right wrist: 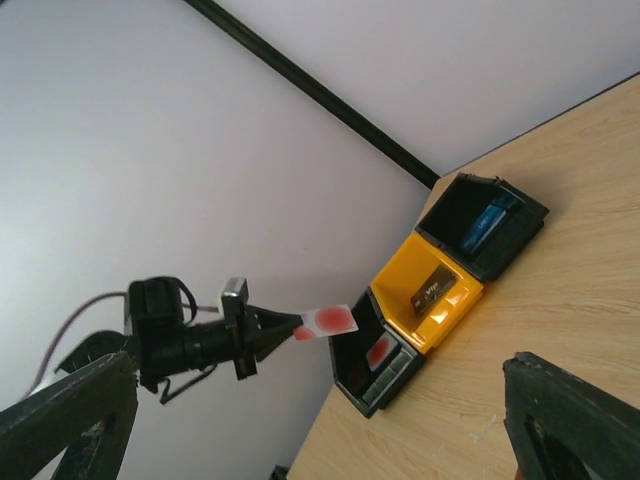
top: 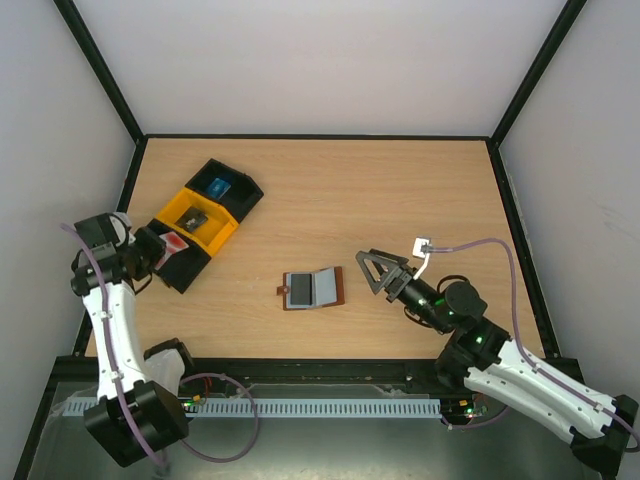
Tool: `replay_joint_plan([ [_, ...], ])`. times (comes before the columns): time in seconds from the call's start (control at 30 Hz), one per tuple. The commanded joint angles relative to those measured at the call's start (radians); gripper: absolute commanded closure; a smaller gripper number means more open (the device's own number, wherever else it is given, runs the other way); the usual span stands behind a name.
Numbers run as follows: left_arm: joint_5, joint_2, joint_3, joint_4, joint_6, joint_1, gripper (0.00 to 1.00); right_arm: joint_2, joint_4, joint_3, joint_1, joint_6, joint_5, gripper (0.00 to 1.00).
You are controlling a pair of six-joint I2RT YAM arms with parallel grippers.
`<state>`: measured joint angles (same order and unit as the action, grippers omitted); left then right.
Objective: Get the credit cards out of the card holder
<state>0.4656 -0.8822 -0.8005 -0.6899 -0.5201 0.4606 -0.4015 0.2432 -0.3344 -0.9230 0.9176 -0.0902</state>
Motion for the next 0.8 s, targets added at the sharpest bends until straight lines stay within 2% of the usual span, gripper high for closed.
replay_joint_plan([
  [0.0,-0.108,-0.016,-0.053,-0.046,0.043,0.022,0.97,-0.031,-0.086,-0.046,-0.002,-0.072,-0.057,0.03],
  [0.1,-0.147,-0.06,-0.078,-0.051,0.056,0.035,0.97,-0.067,-0.083,-0.045,-0.003,-0.076,-0.082,0.02],
  [0.33,-0.015,-0.177,-0.023,0.04,0.068,0.145,0.97,-0.095,-0.157,-0.087,-0.002,-0.145,-0.035,0.03],
  [0.5,0.022,-0.26,0.011,0.102,0.086,0.199,0.97,-0.056,-0.159,-0.076,-0.002,-0.146,-0.002,0.02],
  [0.77,0.012,-0.349,0.027,0.223,0.063,0.216,0.97,-0.071,-0.189,-0.082,-0.002,-0.185,0.096,0.03],
])
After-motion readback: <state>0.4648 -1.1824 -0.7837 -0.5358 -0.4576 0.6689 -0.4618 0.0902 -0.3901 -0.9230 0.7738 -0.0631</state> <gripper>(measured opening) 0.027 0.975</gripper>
